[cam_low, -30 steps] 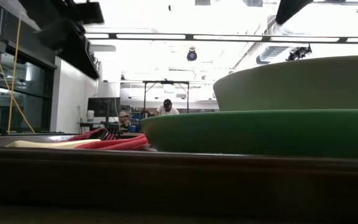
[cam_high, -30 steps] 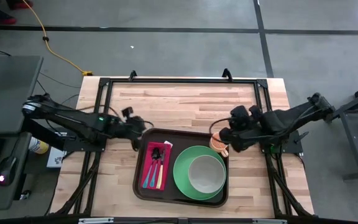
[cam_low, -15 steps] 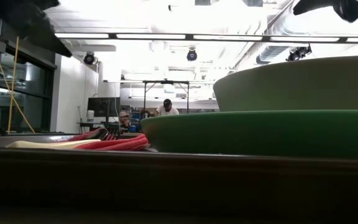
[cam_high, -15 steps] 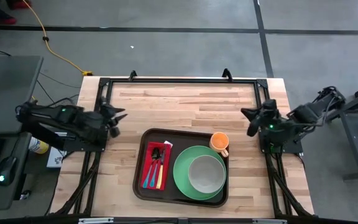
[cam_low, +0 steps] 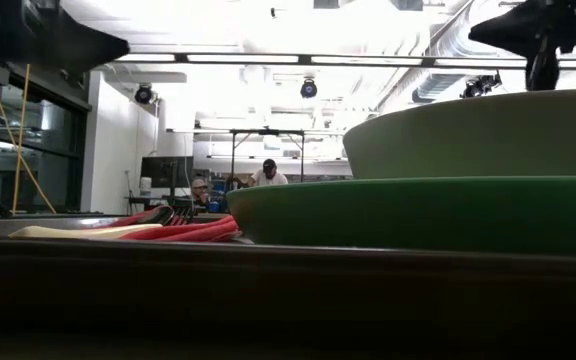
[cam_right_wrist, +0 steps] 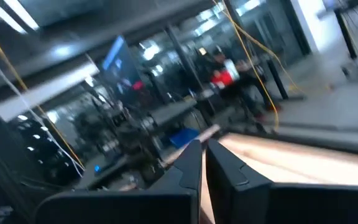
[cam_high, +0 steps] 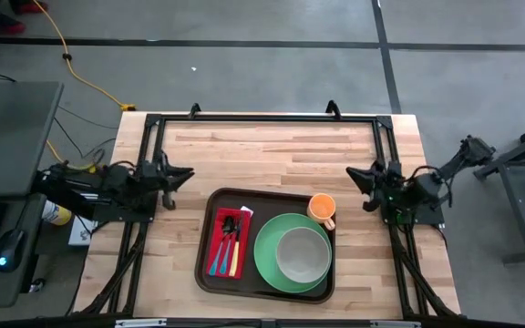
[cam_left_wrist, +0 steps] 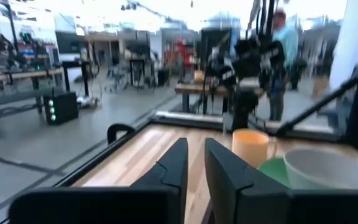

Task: Set up tray
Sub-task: Return to Home Position

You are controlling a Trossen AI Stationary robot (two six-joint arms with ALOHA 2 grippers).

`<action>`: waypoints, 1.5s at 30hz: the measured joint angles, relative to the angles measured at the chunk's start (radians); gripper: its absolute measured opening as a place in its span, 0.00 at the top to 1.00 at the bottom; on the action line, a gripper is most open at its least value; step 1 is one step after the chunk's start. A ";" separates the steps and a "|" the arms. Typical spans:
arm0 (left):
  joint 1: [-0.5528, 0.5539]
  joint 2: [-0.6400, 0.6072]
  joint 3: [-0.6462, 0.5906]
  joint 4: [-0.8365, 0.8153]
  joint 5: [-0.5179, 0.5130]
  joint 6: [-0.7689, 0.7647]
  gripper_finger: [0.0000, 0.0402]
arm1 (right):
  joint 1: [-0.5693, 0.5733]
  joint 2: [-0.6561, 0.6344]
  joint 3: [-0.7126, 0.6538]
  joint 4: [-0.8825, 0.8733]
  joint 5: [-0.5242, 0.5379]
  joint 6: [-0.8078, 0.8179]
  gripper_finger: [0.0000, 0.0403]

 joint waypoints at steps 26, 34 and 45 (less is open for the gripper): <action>0.000 0.168 -0.152 0.166 -0.221 0.345 0.91 | -0.835 -0.001 -0.170 -0.083 -1.090 0.145 1.00; 0.000 0.198 -0.152 0.080 -0.266 0.437 0.88 | -0.880 -0.001 -0.170 -0.320 -1.245 0.097 1.00; 0.000 0.290 -0.152 0.081 -0.242 0.496 0.86 | -0.880 0.002 -0.170 -0.371 -1.229 -0.067 1.00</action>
